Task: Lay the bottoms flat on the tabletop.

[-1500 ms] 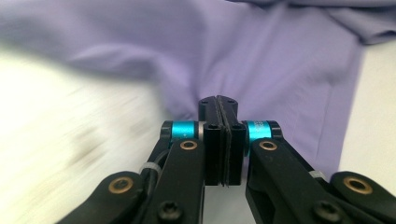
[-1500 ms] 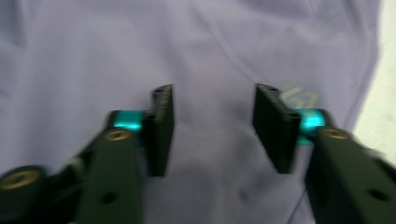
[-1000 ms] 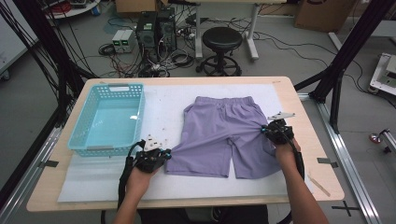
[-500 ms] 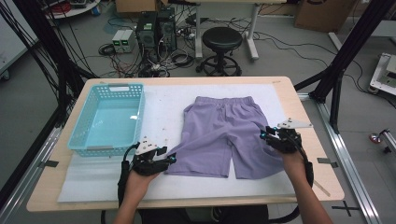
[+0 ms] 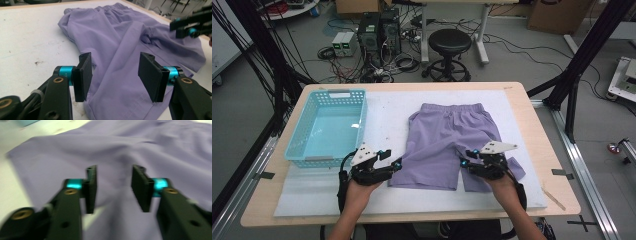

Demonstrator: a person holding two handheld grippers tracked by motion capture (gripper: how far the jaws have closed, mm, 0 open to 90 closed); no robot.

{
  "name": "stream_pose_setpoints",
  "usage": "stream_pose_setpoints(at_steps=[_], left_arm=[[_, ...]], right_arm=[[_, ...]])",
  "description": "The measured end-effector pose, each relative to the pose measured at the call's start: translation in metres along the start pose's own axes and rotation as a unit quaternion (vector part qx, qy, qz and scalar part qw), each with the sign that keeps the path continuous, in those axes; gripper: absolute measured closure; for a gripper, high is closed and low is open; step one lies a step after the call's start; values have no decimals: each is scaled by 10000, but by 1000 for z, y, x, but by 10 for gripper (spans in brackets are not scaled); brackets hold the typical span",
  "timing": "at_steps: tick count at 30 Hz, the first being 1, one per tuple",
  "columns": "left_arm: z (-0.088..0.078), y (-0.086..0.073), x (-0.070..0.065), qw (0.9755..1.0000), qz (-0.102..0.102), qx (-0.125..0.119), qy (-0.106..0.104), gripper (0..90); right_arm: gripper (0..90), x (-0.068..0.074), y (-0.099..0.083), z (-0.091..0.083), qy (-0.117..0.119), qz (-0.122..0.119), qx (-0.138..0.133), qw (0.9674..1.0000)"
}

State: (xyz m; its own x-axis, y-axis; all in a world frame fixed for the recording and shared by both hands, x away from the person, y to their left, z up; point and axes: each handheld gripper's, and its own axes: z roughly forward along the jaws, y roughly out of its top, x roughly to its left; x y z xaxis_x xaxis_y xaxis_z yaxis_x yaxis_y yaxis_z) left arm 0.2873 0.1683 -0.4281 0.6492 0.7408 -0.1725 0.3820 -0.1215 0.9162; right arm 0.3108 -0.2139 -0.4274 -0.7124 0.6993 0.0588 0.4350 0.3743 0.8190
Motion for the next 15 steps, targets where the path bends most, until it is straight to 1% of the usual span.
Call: stream_pose_setpoints(at_steps=[2, 3, 5, 8, 11, 12, 13, 14, 15], left_arm=[[0, -1, 1, 10000, 3, 33, 24, 445], [0, -1, 2, 10000, -6, 14, 36, 444], [-3, 0, 2, 10000, -43, -27, 75, 443], [-6, -1, 4, 9998, -91, -74, 131, 443], [-8, -1, 5, 9997, -133, -89, 170, 443], [-8, -2, 5, 9997, -122, -76, 175, 443], [-8, -2, 5, 9997, -151, -79, 185, 444], [-8, -2, 5, 9997, -130, -70, 180, 444], [-8, -2, 5, 9997, -123, -54, 179, 443]], right_arm=[[703, 11, 1, 6, 159, -170, 116, 9997], [703, 16, 2, 10, 254, -231, 174, 9993], [686, 21, 1, 16, 339, -271, 271, 9987], [656, 29, -3, 26, 354, -446, 520, 9970], [659, 34, -7, 36, 337, -554, 780, 9948], [698, 36, -8, 38, 323, -581, 880, 9939], [752, 38, -9, 40, 262, -699, 898, 9932], [853, 39, -8, 40, 308, -747, 908, 9926], [900, 40, -7, 40, 336, -796, 923, 9920]])
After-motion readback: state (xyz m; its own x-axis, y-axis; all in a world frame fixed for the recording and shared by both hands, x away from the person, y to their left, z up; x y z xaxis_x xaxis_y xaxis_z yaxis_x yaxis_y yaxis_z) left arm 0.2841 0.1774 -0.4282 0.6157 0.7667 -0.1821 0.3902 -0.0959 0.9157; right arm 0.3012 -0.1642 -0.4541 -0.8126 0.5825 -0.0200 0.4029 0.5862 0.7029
